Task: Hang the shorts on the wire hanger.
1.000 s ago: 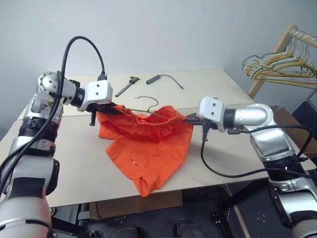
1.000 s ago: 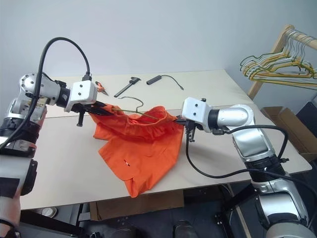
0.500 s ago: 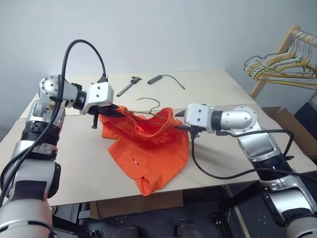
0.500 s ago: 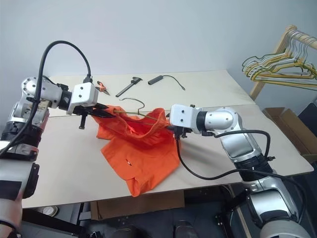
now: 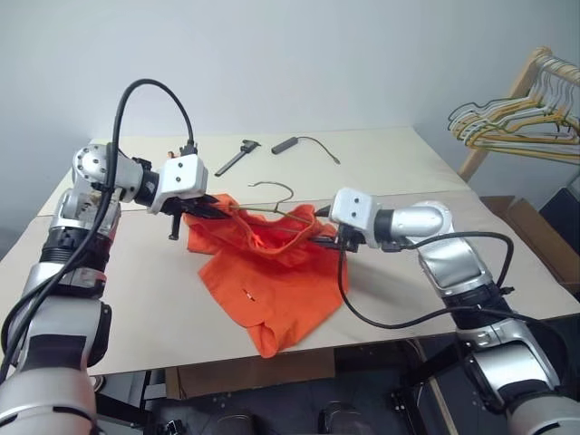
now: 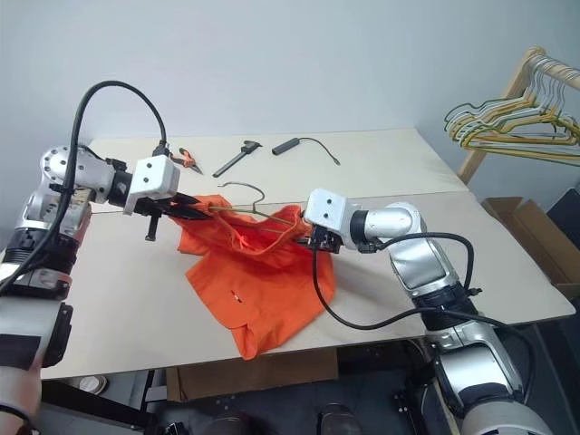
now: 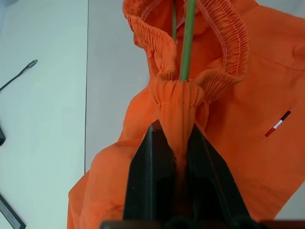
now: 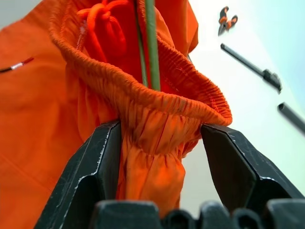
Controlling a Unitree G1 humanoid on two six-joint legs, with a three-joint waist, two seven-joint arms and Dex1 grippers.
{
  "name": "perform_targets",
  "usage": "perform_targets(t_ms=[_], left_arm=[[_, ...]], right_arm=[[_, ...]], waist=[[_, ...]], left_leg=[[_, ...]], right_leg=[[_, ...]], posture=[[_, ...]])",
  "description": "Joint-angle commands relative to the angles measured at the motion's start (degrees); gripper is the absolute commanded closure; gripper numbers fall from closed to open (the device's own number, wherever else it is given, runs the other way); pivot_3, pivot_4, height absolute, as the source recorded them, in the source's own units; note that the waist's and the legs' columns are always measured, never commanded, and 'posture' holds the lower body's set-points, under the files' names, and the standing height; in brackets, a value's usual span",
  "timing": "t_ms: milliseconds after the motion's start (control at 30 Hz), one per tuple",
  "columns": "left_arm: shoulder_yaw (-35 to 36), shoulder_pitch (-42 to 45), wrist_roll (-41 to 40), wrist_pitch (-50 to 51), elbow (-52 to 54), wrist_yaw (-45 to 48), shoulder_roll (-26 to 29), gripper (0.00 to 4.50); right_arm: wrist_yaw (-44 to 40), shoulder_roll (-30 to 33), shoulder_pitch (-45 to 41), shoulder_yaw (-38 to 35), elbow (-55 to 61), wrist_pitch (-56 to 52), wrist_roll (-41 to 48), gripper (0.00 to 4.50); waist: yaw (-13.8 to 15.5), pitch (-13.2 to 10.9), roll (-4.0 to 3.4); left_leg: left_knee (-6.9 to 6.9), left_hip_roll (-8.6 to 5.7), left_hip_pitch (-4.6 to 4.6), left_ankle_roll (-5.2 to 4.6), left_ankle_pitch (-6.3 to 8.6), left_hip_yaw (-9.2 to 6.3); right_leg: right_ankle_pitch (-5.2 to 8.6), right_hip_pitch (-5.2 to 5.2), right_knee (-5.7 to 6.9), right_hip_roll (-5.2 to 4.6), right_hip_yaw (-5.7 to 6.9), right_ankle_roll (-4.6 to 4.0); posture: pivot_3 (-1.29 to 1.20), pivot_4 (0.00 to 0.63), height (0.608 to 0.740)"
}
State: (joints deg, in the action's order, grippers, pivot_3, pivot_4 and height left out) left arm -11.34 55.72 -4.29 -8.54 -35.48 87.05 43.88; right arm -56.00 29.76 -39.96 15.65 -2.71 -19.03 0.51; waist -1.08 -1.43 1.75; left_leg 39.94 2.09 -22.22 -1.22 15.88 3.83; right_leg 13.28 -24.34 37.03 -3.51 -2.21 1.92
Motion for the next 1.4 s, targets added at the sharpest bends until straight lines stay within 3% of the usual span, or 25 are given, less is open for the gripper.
perform_targets(t_ms=[33, 167, 367, 500, 667, 967, 1200, 1300, 1400], left_arm=[[2.2, 0.3, -1.6, 0.1, 2.3, -0.2, 0.1, 4.5], [2.9, 0.1, -2.8, 0.9, 2.7, 0.2, -0.3, 4.5], [3.1, -0.4, -1.8, -0.2, 1.4, -0.5, -0.3, 4.5], [3.4, -0.4, -1.5, -1.7, -0.8, -1.3, -1.0, 4.5], [4.8, 0.2, -1.4, -3.4, -3.9, -3.7, -2.5, 2.97], [8.8, 2.6, -2.2, -5.1, -7.9, -8.4, 0.7, 0.03], [17.1, 1.2, -9.5, 0.9, -4.9, -12.0, 0.7, 0.03], [18.8, -3.6, -11.9, 4.8, 1.6, -14.4, -0.7, 0.03], [22.1, -10.5, -19.7, 10.8, 11.0, -13.6, -2.8, 0.03]], right_arm=[[0.0, -0.1, -1.6, -2.2, 0.5, -2.6, 2.0, 1.43], [-0.4, -0.2, -1.1, -1.6, 1.1, -2.8, 2.2, 2.31], [0.7, -0.6, -1.0, -2.1, 0.4, -2.8, 1.9, 4.45], [0.8, -0.7, -0.8, -2.9, 0.7, -2.8, 2.6, 4.48], [1.1, -0.6, -0.3, -3.6, 1.5, -3.9, 3.2, 4.5], [2.5, 2.7, 3.4, -7.2, 4.0, -7.4, 5.0, 4.5], [8.3, 5.3, 6.9, -12.3, 8.2, -16.3, 5.2, 4.5], [13.2, 4.6, 7.1, -15.8, 12.1, -27.9, 6.7, 4.5], [17.6, 4.1, 7.8, -19.2, 17.5, -39.8, 7.8, 4.5]], waist=[[0.0, 0.0, 0.0], [0.0, 0.0, 0.0], [0.0, 0.0, 0.0], [0.1, 0.0, 0.0], [0.1, 0.0, 0.0], [0.0, 0.0, 0.0], [0.0, 0.0, 0.0], [0.0, 0.0, -0.01], [-0.2, 0.0, -0.02]], left_leg=[[0.0, 0.0, 0.0, 0.0, 0.0, 0.0], [0.0, 0.0, 0.01, 0.0, 0.0, 0.0], [0.0, 0.0, 0.01, 0.0, 0.0, 0.0], [0.0, -0.01, 0.0, 0.0, 0.0, 0.0], [0.01, -0.01, 0.01, 0.0, 0.0, 0.0], [0.01, -0.01, -0.01, 0.0, 0.0, 0.0], [0.0, 0.0, 0.01, 0.0, 0.0, 0.0], [0.01, 0.0, 0.04, 0.0, 0.0, 0.01], [0.01, 0.03, 0.03, 0.01, 0.0, 0.01]], right_leg=[[0.0, 0.0, 0.0, 0.0, 0.0, 0.0], [0.0, 0.0, -0.02, 0.0, 0.0, 0.0], [0.0, 0.0, -0.01, 0.0, 0.0, 0.0], [0.0, 0.0, -0.01, 0.0, 0.0, 0.0], [0.0, 0.0, -0.02, 0.0, 0.01, 0.0], [0.0, 0.0, -0.03, 0.0, 0.01, 0.0], [0.0, 0.0, -0.03, -0.01, 0.01, 0.0], [0.0, 0.01, 0.02, -0.03, -0.03, 0.0], [0.0, 0.0, 0.08, -0.03, -0.02, 0.0]], posture=[[0.02, 0.0, 0.74], [0.02, 0.0, 0.74], [0.02, 0.0, 0.74], [0.02, 0.0, 0.74], [0.02, 0.0, 0.74], [0.0, 0.0, 0.74], [-0.01, 0.0, 0.74], [-0.02, 0.0, 0.74], [-0.05, 0.0, 0.74]])
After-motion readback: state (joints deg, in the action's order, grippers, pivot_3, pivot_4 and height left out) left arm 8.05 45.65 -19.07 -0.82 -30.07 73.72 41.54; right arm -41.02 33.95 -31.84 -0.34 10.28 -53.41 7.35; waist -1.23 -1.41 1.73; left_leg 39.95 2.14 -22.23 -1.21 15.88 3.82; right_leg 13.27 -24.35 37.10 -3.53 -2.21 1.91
